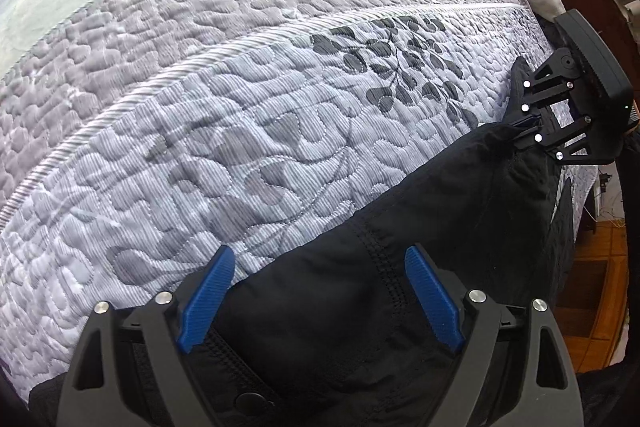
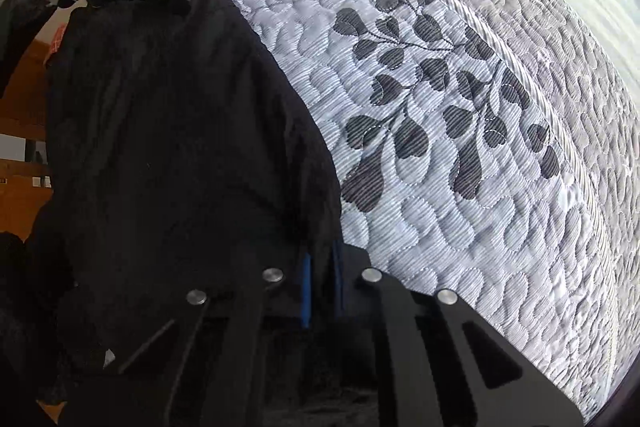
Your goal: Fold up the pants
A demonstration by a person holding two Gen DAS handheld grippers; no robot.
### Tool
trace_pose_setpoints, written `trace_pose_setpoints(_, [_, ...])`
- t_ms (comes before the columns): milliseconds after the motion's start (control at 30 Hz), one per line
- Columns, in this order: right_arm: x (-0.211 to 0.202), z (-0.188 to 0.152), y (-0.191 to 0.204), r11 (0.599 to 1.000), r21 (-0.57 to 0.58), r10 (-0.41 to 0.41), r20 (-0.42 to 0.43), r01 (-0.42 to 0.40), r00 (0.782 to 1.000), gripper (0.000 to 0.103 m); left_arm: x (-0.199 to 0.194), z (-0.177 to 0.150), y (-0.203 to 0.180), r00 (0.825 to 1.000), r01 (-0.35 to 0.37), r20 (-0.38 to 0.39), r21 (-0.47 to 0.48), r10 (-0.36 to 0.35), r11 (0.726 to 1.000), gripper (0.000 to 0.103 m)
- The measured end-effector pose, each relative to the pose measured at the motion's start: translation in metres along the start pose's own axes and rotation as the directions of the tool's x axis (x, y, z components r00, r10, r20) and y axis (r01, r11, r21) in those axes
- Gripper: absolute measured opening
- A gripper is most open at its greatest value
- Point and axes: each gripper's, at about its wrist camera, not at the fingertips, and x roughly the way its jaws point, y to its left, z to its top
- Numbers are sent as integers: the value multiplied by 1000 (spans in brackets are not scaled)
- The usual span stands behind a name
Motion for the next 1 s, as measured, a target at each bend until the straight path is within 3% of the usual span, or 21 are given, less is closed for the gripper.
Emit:
trace_pose_setpoints(67, [-17, -17, 1, 1000, 8, 4, 50, -5, 999, 4, 1, 1, 2, 1000, 21, 2, 13, -21, 1000, 85])
trace_pose_setpoints(133, [-30, -22, 2, 1000, 13, 6, 96, -7, 995, 4, 3, 2, 0, 996, 88, -2, 32, -88, 996, 70])
trace_pose_setpoints(200, [-42, -28, -2, 1000, 31, -3, 128, -1, 992, 4, 4, 1, -5, 993, 119, -5, 63, -119, 991, 69])
trace_pose_setpoints(267, [-49, -33, -7, 999, 38, -18, 144, 13, 989, 4, 6, -2, -5, 990, 137, -22, 66, -136, 988, 59])
trace_pose_setpoints(333, [-55, -40, -8, 998, 50, -36, 152, 29, 988, 4, 5, -6, -3, 986, 164, -26, 55, -163, 985, 31])
trace_pose_setpoints(433, [-64, -45, -8, 995, 82, -66, 180, 52, 982, 5, -1, -15, -8, 982, 189, -28, 79, -188, 979, 11])
trace_pose_setpoints(600, [-82, -50, 18, 984, 111, -164, 247, 140, 955, 5, -11, -21, -20, 992, 125, 16, 84, -127, 989, 8])
trace_pose_setpoints(733, [-90, -53, 57, 964, 138, -260, 337, 225, 905, 5, -48, -44, -46, 992, 30, 123, 92, -42, 995, 7])
trace_pose_setpoints(933, [-120, -106, 142, 947, 180, -321, 498, 266, 805, 5, -107, -129, -122, 953, -138, 283, 105, 104, 985, 7])
trace_pose_setpoints(1000, [-125, -130, 172, 949, 195, -315, 536, 248, 783, 5, -117, -161, -145, 938, -164, 323, 88, 128, 982, 7])
